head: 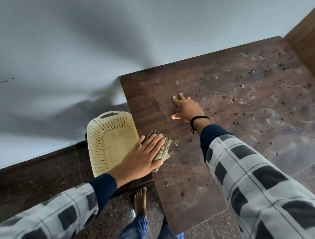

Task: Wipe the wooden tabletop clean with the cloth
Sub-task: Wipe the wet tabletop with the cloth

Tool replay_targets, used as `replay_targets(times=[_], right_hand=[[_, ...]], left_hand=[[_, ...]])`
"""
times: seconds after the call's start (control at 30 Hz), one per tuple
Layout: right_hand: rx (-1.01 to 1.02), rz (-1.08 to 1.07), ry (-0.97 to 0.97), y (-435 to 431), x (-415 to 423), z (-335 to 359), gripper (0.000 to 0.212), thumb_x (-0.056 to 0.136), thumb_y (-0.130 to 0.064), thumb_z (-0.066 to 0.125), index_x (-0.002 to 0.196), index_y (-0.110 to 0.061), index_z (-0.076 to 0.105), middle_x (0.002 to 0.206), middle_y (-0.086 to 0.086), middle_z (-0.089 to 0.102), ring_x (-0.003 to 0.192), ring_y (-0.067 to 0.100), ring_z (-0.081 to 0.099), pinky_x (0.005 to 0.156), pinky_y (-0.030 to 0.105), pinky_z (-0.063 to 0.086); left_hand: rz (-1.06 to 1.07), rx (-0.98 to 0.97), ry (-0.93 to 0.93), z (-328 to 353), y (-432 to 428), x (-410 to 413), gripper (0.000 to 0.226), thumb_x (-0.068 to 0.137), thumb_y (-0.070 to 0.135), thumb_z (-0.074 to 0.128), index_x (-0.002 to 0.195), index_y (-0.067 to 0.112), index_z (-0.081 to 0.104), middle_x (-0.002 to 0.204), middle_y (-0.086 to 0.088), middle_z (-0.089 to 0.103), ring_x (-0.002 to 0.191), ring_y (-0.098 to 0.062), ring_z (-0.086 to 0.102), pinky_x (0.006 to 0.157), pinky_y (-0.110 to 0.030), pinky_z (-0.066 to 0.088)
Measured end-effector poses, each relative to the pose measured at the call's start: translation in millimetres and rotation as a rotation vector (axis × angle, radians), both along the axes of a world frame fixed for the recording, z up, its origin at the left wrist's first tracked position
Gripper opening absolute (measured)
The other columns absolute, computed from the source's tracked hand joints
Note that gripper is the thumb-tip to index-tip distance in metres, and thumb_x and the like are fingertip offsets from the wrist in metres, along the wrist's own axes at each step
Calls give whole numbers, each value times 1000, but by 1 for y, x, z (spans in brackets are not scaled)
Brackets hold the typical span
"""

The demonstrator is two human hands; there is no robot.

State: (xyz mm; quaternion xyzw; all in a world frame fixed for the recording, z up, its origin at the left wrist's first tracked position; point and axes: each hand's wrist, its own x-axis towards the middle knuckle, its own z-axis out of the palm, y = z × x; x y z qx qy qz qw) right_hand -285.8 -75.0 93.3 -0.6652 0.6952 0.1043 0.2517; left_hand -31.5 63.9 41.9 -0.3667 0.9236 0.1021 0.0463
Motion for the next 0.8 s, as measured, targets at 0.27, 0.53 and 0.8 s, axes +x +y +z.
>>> replay_targets(times=[0.27, 0.53, 0.8], right_hand=[[-4, 14, 15, -1, 0, 2, 95, 85, -48, 78, 161, -36, 20, 171, -3, 6, 155, 34, 15, 118, 55, 32], [-188, -288, -323, 35, 15, 17, 52, 98, -28, 66, 148, -23, 52, 162, 4, 37, 149, 25, 35, 123, 44, 28], [-465, -411, -305, 146, 25, 2, 33, 100, -12, 60, 132, -9, 66, 134, 9, 62, 124, 29, 56, 104, 41, 48]], left_hand=[[99, 0, -33, 8, -27, -18, 72, 105, 54, 15, 159, 6, 8, 167, -11, 1, 154, -27, -1, 124, -47, -2], [17, 142, -58, 12, 4, -10, 74, 101, 59, 9, 158, 16, -9, 165, 0, -17, 153, -18, -14, 124, -47, -5], [90, 268, -106, 40, -94, 4, 75, 100, 65, 3, 150, 22, -32, 155, -1, -43, 144, -24, -35, 117, -45, -18]])
